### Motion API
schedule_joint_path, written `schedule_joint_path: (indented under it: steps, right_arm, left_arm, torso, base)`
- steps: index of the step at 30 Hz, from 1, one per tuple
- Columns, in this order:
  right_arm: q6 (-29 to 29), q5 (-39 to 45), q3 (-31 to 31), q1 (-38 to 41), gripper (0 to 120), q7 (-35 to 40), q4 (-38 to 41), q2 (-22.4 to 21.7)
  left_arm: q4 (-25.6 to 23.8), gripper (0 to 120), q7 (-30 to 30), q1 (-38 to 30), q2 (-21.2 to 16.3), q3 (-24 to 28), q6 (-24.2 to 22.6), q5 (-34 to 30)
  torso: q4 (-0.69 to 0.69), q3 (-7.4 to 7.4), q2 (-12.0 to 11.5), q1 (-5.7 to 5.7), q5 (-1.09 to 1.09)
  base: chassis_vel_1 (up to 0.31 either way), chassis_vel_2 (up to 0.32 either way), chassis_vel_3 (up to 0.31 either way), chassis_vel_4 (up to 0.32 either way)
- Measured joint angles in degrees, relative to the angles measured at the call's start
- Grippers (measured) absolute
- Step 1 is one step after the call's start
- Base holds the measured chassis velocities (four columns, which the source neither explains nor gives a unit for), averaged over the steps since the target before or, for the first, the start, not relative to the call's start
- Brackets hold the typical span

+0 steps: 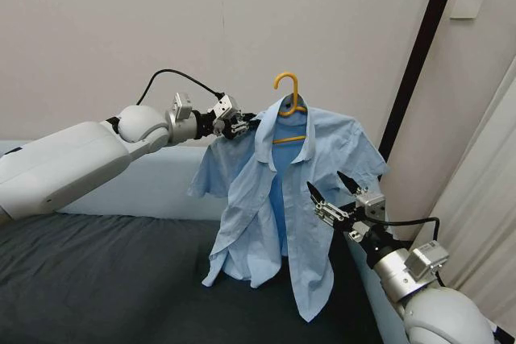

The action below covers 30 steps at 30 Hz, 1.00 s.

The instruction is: Pick up the clothes from the sofa and hang them on the clothes hanger.

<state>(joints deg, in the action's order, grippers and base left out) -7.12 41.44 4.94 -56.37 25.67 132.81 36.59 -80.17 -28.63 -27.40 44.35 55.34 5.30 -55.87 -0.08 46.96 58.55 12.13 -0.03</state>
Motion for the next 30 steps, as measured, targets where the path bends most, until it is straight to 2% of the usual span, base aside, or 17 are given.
schedule_joint_path:
  steps: [3,7,14,17,18,20,22,25,26,28,30]
  right_arm:
    - [-1.93,2.17,-1.0,3.08,100,0.79,-1.88,-0.21]
    - [-2.93,4.09,-1.68,5.19,100,1.96,-3.8,-0.22]
    - [-4.56,8.02,-1.32,5.47,75,4.43,-4.38,-0.2]
    - [-4.42,8.65,-1.51,6.19,62,4.23,-4.53,-0.35]
    - [-4.42,8.65,-1.51,6.19,62,4.23,-4.53,-0.35]
    - [-4.45,9.32,-2.02,7.57,53,4.19,-4.74,-0.79]
    - [-4.48,9.41,-2.03,8.0,49,4.25,-4.95,-1.04]
    - [-4.54,9.69,-2.01,8.94,37,4.54,-5.51,-1.79]
    - [-4.54,9.61,-1.99,9.52,29,4.64,-5.82,-2.32]
    - [-4.54,9.27,-2.0,9.88,26,4.66,-5.86,-2.74]
    - [-4.55,7.0,-2.11,10.76,16,4.44,-5.8,-3.89]
  left_arm:
    - [-2.18,7,0.51,0.52,0.3,0.44,-0.18,-0.02]
    - [-3.1,7,0.67,1.05,0.12,0.61,-0.27,0.13]
    - [-4.57,7,0.97,2.53,-0.2,0.37,-0.01,0.72]
    - [-4.56,7,0.99,2.41,0.48,0.44,-0.02,0.34]
    - [-4.56,7,0.99,2.41,0.48,0.44,-0.02,0.34]
    - [-4.19,7,1.05,2.03,1.3,0.57,-0.05,0.07]
    - [-3.97,7,1.07,1.91,1.63,0.59,-0.06,-0.01]
    - [-3.83,7,1.08,1.71,2.15,0.61,-0.1,-0.37]
    - [-3.84,7,1.07,1.55,2.22,0.61,-0.18,-0.73]
    - [-3.84,7,0.96,1.34,2.24,0.65,-0.3,-1.11]
    - [-3.77,7,0.92,0.81,2.26,0.82,-0.63,-2.39]
  torso:
    - [-0.01,0.0,0.0,0.0,0.0]
    - [0.04,0.0,0.0,0.0,0.0]
    - [0.02,0.0,0.0,0.0,0.0]
    - [0.01,0.0,0.0,0.0,0.0]
    - [0.01,0.0,0.0,0.0,0.0]
    - [0.01,0.01,0.0,0.0,0.01]
    - [0.01,0.0,0.0,0.0,0.0]
    - [0.0,0.0,0.0,0.01,0.01]
    - [0.0,0.0,0.0,0.01,0.0]
    - [0.01,0.01,0.0,0.0,0.01]
    - [0.02,0.0,0.0,0.01,0.01]
  base:
    - [0.0,0.0,0.0,0.0]
    - [0.0,0.0,0.0,0.0]
    - [0.0,0.0,0.0,0.0]
    - [0.0,0.0,0.0,0.0]
    - [0.0,0.0,0.0,0.0]
    - [0.0,0.0,0.0,0.0]
    - [0.0,0.0,0.0,0.0]
    - [0.0,0.0,0.0,0.0]
    - [0.0,0.0,0.0,0.0]
    - [0.0,0.0,0.0,0.0]
    - [0.0,0.0,0.0,0.0]
